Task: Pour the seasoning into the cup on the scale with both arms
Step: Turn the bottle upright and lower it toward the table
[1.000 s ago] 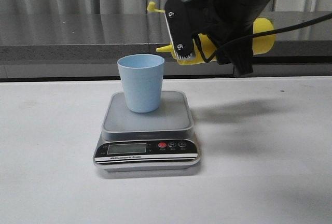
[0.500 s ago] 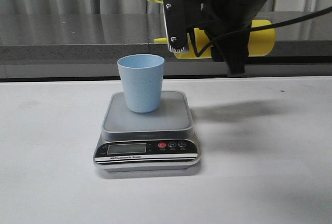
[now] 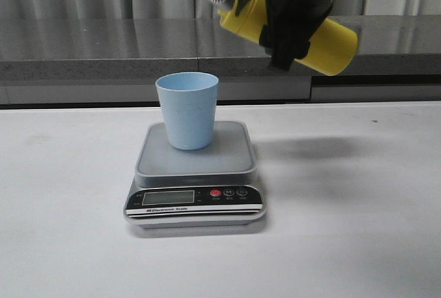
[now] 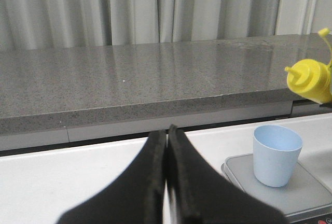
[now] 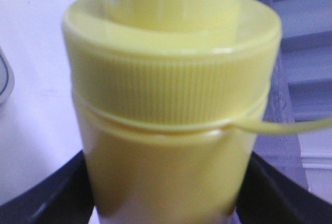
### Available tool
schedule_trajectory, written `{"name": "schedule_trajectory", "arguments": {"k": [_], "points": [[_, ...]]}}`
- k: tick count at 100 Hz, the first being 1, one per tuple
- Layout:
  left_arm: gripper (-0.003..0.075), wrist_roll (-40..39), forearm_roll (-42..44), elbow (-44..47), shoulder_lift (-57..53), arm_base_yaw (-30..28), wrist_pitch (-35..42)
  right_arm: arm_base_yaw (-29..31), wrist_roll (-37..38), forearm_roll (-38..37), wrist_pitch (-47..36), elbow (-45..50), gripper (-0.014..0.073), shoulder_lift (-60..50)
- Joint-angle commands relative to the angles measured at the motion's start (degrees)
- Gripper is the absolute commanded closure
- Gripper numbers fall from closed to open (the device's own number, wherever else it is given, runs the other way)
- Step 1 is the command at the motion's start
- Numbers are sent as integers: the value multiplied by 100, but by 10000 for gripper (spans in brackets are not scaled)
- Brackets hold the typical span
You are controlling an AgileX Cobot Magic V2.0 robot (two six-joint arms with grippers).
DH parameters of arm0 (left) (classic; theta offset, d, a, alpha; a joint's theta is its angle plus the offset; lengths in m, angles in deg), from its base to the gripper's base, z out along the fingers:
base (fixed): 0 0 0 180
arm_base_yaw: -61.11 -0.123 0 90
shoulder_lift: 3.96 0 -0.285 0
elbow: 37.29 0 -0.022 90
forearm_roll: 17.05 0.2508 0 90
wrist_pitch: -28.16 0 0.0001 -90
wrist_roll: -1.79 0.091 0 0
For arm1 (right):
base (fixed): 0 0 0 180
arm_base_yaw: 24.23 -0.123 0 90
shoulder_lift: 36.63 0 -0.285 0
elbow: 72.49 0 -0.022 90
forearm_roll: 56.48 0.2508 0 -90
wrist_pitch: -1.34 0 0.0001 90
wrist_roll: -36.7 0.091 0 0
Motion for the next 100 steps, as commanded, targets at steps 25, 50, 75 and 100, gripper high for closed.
{"name": "schedule_trajectory", "arguments": {"k": [25, 50, 75, 100], "points": [[740, 5, -19, -157, 56, -7, 443, 575, 219, 1619, -1056, -169, 284, -1046], [740, 5, -19, -157, 56, -7, 443, 956, 51, 2854, -1645, -162, 284, -1199], [740, 5, -19, -157, 56, -7, 443, 1258, -544, 4099, -2787, 207, 284, -1211], [740, 5, -19, -157, 56, -7, 443, 1590, -2030, 6112, -4380, 1136, 284, -1211]]}}
